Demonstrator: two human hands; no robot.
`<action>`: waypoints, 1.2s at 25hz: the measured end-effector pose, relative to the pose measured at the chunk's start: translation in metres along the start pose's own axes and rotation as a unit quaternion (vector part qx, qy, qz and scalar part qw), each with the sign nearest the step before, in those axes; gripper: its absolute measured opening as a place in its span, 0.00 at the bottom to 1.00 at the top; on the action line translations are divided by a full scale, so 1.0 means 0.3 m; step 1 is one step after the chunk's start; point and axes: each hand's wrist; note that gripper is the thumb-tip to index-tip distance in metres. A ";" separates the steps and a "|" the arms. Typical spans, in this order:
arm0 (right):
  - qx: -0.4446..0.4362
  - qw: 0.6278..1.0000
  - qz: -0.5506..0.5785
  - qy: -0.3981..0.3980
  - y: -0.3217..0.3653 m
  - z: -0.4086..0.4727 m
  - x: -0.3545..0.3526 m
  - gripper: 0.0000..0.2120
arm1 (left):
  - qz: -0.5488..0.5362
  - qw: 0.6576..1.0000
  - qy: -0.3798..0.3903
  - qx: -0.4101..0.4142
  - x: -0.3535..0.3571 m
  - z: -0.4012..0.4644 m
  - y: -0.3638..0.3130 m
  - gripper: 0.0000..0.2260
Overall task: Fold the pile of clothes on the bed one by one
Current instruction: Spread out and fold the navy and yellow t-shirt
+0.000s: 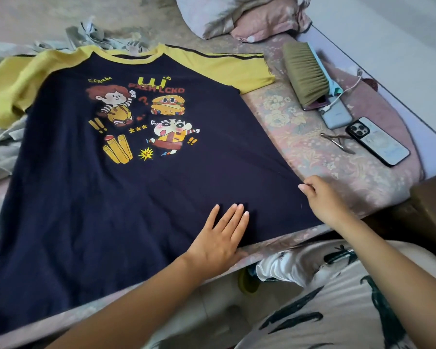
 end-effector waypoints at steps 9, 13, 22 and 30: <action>-0.104 0.974 -0.203 0.003 -0.016 -0.007 -0.017 0.13 | -0.020 0.999 0.024 0.038 -0.009 -0.014 -0.033 0.22; -0.199 0.938 -0.273 -0.077 0.062 -0.003 0.048 0.19 | -0.081 0.996 -0.010 -0.023 -0.063 0.012 -0.006 0.26; -0.279 0.927 -0.240 0.073 0.125 0.052 0.166 0.42 | 0.058 0.956 0.180 -0.224 -0.040 0.137 0.326 0.41; -0.086 0.995 0.058 0.013 0.399 0.519 0.189 0.26 | 0.104 0.911 0.198 -0.347 0.167 0.612 0.758 0.32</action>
Point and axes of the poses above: each hand's wrist, its own z-axis towards the middle knuckle, its own x-axis out of the palm, y = z × x, and after that the axes turned 13 degrees about -y, right-handed
